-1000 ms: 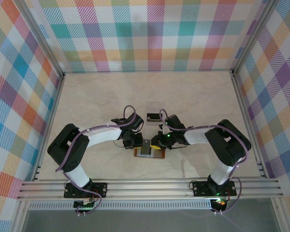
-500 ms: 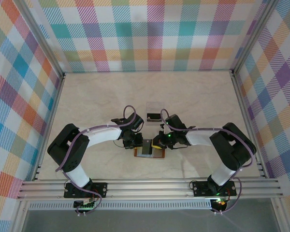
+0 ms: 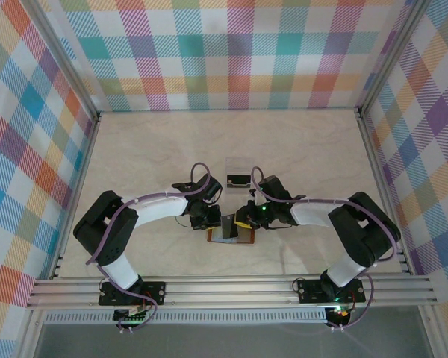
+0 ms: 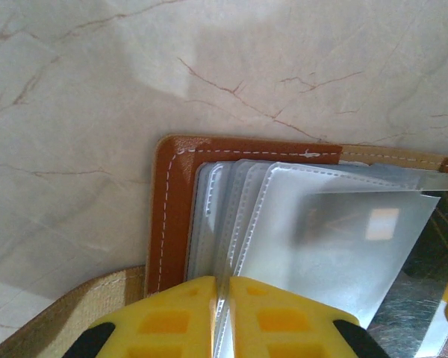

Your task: Take the credit cards out of the card holder

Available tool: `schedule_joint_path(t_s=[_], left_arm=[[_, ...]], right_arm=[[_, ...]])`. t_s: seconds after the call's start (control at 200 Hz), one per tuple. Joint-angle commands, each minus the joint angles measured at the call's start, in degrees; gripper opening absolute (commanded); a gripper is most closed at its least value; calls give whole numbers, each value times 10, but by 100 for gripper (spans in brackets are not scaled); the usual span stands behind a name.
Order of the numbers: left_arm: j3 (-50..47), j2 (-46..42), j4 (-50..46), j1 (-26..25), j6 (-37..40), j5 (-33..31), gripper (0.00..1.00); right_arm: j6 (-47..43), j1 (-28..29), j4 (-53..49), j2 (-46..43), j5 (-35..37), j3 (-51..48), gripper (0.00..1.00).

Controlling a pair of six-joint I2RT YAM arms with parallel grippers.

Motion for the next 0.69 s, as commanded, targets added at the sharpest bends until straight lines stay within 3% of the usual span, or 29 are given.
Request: schedule_joint_path(t_s=[0.0,0.255,0.455,0.69], left_arm=[[-12,30,-35,-4,2,-26,14],[-10,31,-38,-4,3,-27,13],[-8,31,-39,-4,3,-26,13],[-17,15,-46,-3,-2,-37,13]], right_arm=[[14,-2,46,23,-39,-8,21],[11,-2,52,53,-51,-6,20],[3,-2,43,51,-59,-2,12],[-42,-2,-104,-19,44,12,5]])
